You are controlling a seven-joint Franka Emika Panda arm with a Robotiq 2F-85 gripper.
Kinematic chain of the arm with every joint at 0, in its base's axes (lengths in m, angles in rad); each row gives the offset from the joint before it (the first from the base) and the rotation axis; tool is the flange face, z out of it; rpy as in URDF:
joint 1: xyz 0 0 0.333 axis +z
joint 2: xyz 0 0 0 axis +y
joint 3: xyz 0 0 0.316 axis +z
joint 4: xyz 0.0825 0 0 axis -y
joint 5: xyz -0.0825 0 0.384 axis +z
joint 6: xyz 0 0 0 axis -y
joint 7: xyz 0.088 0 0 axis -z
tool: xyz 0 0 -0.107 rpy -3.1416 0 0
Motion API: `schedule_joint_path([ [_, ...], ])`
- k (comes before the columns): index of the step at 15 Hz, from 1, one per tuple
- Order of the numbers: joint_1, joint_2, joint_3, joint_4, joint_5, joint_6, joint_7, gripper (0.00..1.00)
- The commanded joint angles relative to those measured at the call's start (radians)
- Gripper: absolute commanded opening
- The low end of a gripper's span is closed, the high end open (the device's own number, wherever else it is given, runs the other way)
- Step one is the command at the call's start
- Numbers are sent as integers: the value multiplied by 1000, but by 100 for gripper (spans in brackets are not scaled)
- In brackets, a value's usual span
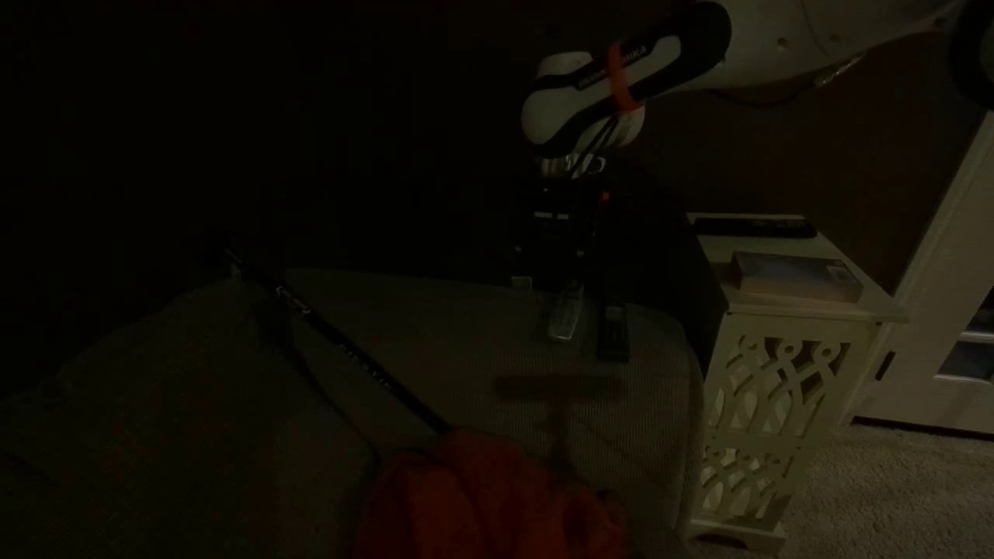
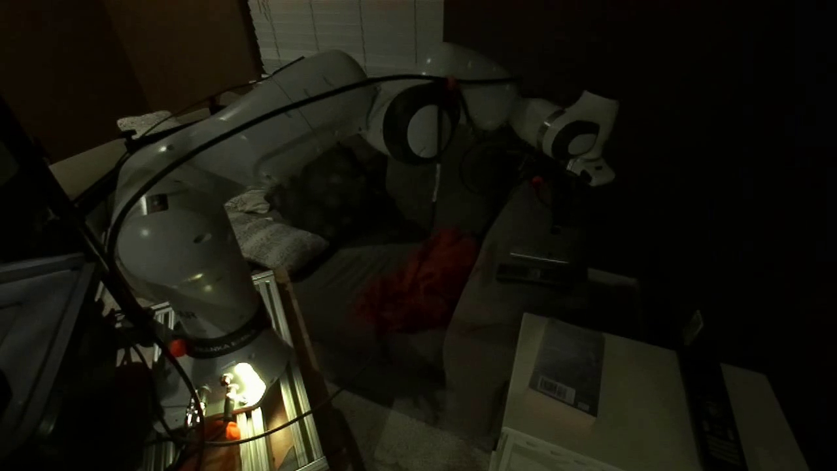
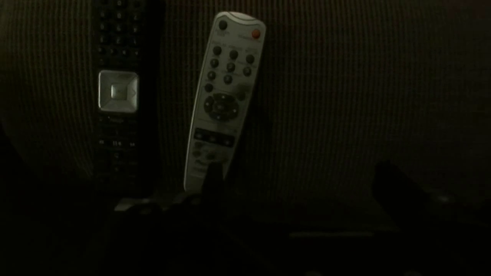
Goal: Move the grey remote control to the right armrest of the sofa.
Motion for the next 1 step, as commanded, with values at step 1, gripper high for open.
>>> schedule_joint_path([
  [1,-5,-34,18,-19,-19,3,-43,100],
])
